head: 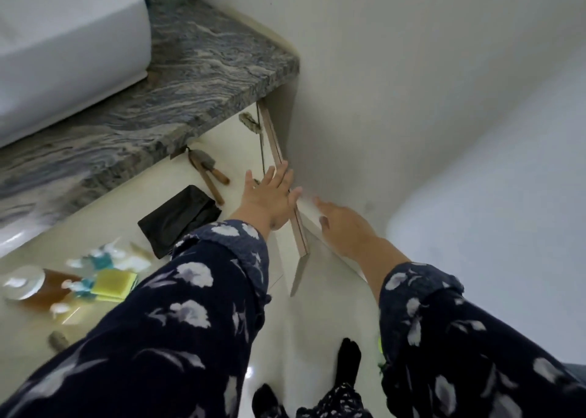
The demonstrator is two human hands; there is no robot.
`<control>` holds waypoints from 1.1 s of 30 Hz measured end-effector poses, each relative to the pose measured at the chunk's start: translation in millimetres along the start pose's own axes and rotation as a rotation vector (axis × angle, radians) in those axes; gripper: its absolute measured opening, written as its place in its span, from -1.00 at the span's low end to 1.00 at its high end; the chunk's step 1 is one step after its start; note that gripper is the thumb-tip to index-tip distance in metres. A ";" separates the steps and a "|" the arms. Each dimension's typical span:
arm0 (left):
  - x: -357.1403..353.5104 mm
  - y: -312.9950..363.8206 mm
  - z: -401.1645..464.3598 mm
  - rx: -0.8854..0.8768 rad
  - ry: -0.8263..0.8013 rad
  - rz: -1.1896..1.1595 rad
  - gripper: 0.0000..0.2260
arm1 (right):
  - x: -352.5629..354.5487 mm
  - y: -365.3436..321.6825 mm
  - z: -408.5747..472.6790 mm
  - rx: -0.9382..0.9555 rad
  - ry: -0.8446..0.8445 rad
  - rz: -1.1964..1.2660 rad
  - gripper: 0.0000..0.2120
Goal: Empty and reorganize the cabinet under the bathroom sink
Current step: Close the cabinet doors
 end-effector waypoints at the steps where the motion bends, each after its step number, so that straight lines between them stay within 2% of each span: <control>1: -2.3 -9.0 -7.7 0.031 -0.003 0.015 -0.45 | 1.3 -4.2 4.4 -0.005 -0.015 -0.022 -0.45; 5: -15.9 -43.5 -43.0 0.161 -0.014 0.115 -0.35 | 10.0 -43.6 31.2 0.095 -0.082 -0.265 -0.27; 10: -30.8 -72.3 -70.5 0.336 0.120 0.081 -0.34 | -8.5 -115.4 68.5 0.358 -0.083 -0.487 -0.24; 13: -35.2 -71.9 -69.1 0.474 0.194 0.115 -0.36 | -21.6 -131.2 85.7 0.491 -0.101 -0.555 -0.22; 20: -42.9 -80.8 -68.9 0.893 0.290 -0.092 -0.25 | -29.5 -139.3 114.2 0.686 -0.145 -0.601 -0.12; 23: -49.5 -86.0 -71.4 1.007 0.341 -0.183 -0.20 | -30.4 -139.8 127.2 0.757 -0.149 -0.648 -0.17; 28: -47.7 -117.0 -70.4 1.064 0.400 -0.280 -0.24 | -35.6 -160.1 146.4 0.756 -0.156 -0.648 -0.38; 33: -43.6 -154.0 -67.2 1.000 0.375 -0.309 -0.27 | -32.0 -180.1 162.8 0.742 -0.144 -0.656 -0.44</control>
Point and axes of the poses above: each hand's wrist, its own z-axis towards the middle knuckle, its own x-axis out of the back of the hand, y = z × x, the point moved 6 cm from there along z, towards the middle knuckle, and after that the axes turned 2 degrees about z, right-handed, at the moved point
